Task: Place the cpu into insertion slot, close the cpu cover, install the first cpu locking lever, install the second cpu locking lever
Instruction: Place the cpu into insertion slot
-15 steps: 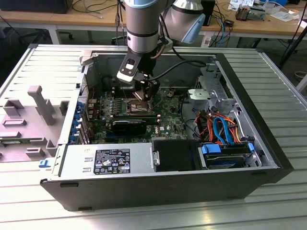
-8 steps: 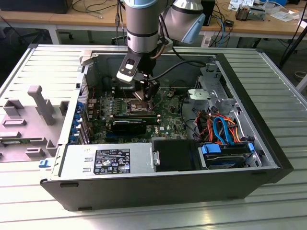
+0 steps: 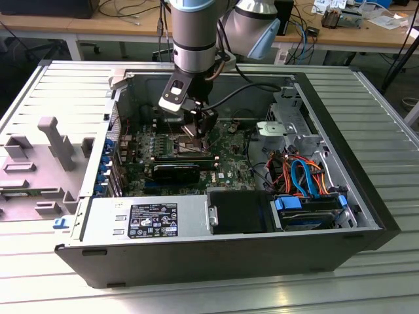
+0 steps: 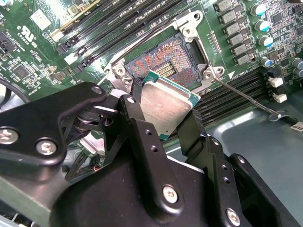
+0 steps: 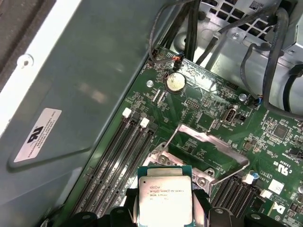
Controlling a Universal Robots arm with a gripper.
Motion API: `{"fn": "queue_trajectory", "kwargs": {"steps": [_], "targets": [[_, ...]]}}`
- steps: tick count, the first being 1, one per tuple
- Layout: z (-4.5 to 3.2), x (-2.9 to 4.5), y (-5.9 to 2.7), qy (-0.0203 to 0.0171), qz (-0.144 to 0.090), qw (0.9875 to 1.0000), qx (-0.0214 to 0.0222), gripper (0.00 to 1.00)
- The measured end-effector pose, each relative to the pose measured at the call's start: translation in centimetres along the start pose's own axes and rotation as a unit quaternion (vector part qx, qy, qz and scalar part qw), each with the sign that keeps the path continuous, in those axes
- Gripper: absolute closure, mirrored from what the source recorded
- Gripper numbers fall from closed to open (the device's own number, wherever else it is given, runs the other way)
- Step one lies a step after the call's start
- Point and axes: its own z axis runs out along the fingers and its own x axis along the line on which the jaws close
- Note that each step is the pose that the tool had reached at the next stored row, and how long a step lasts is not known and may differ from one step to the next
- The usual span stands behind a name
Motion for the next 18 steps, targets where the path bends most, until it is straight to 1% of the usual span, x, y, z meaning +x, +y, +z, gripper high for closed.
{"fn": "queue_trajectory", "kwargs": {"steps": [3,18], "targets": [[0.04,0.0,0.0,-0.0004,0.009,1.0,-0.0001,0.45],[0.08,0.0,0.0,-0.0008,0.019,0.9998,-0.0003,0.45]]}}
